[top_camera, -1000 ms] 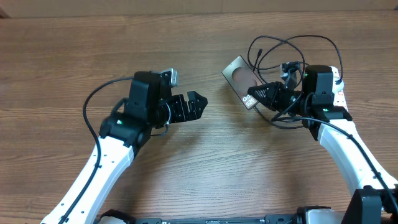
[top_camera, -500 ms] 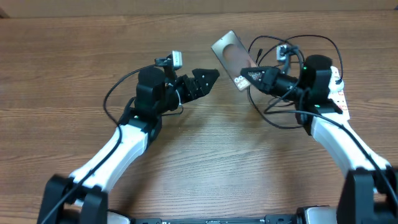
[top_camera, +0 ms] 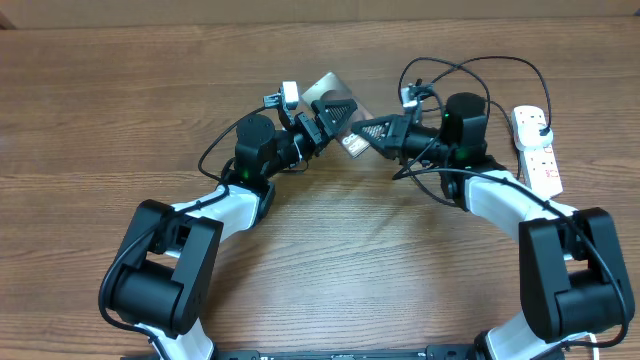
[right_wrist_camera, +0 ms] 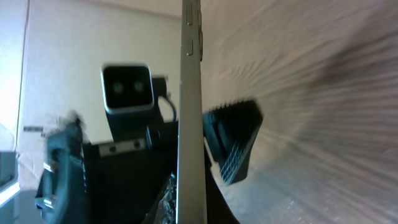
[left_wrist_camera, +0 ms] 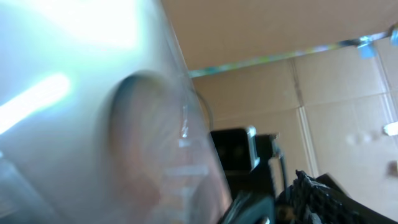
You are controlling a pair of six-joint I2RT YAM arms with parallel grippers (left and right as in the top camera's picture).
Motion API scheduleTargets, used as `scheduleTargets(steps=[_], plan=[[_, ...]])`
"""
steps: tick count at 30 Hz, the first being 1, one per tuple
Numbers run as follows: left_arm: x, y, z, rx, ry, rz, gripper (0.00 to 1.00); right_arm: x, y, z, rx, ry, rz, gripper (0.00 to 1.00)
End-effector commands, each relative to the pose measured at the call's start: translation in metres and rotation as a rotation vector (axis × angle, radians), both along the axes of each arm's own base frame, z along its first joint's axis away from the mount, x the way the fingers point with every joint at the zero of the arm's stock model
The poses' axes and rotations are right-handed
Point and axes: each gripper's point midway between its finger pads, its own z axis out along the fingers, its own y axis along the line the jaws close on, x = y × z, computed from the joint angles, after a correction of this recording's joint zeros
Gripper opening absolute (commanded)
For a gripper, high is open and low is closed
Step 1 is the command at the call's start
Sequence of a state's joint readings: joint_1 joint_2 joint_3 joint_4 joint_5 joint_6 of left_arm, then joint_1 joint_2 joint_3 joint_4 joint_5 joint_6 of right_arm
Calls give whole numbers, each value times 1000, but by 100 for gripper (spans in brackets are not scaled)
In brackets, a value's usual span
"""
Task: Plug charger to phone and switch on socket
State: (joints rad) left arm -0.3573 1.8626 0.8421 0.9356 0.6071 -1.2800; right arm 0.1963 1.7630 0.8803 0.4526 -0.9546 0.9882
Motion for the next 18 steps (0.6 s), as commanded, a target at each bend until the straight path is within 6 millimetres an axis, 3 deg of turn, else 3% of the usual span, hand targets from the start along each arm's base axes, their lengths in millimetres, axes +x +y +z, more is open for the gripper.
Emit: scheduleTargets(steps=[1, 6, 13, 18], plan=[[5, 3, 9, -49, -8, 22, 98, -7, 19, 16, 19, -43, 57, 4], [5, 3, 26, -106, -40, 19, 91, -7, 21, 16, 15, -44, 53, 4], [5, 3, 30, -133, -25, 19, 70, 1, 19, 25, 30, -80, 16, 4], [5, 3, 33, -139, -38, 18, 66, 13, 8, 25, 36, -54, -54, 4]])
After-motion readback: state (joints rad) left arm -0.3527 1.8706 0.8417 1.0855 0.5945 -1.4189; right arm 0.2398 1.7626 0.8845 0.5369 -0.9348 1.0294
